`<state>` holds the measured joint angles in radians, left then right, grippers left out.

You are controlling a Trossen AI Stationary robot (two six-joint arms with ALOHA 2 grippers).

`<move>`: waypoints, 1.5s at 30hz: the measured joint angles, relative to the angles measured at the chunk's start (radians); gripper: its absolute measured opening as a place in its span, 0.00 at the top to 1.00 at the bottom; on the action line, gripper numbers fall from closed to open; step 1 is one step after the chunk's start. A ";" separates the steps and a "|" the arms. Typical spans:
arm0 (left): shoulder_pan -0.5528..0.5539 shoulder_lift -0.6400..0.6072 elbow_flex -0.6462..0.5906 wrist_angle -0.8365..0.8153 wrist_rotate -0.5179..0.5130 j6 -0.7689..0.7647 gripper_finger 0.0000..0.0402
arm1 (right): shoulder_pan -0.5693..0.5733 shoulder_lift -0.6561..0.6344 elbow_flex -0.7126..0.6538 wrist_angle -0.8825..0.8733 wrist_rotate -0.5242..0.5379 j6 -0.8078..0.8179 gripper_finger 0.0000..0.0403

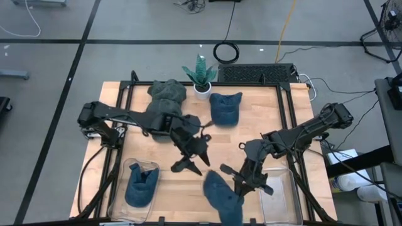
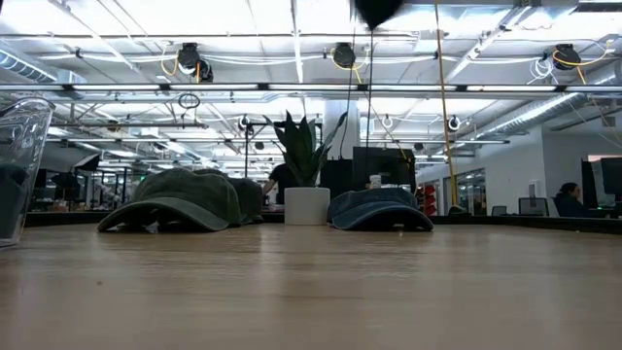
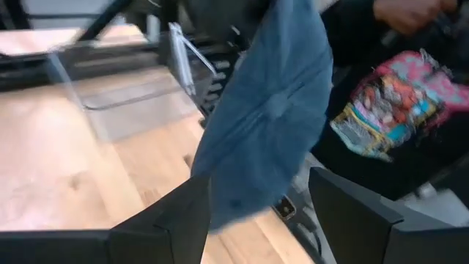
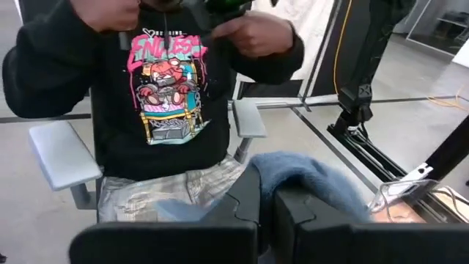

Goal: Pick & Place hat
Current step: Put the bottom blue cap into the left transparent bin

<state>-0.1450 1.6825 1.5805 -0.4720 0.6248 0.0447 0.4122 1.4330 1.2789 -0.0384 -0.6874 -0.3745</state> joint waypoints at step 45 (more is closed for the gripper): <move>0.086 0.141 0.000 0.330 0.343 -0.080 0.42 | -0.306 -0.097 0.013 0.086 -0.336 0.050 1.00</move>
<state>-0.0593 1.8236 1.5803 -0.1425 0.9680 -0.0350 0.1061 1.3362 1.2915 0.0479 -1.0238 -0.3246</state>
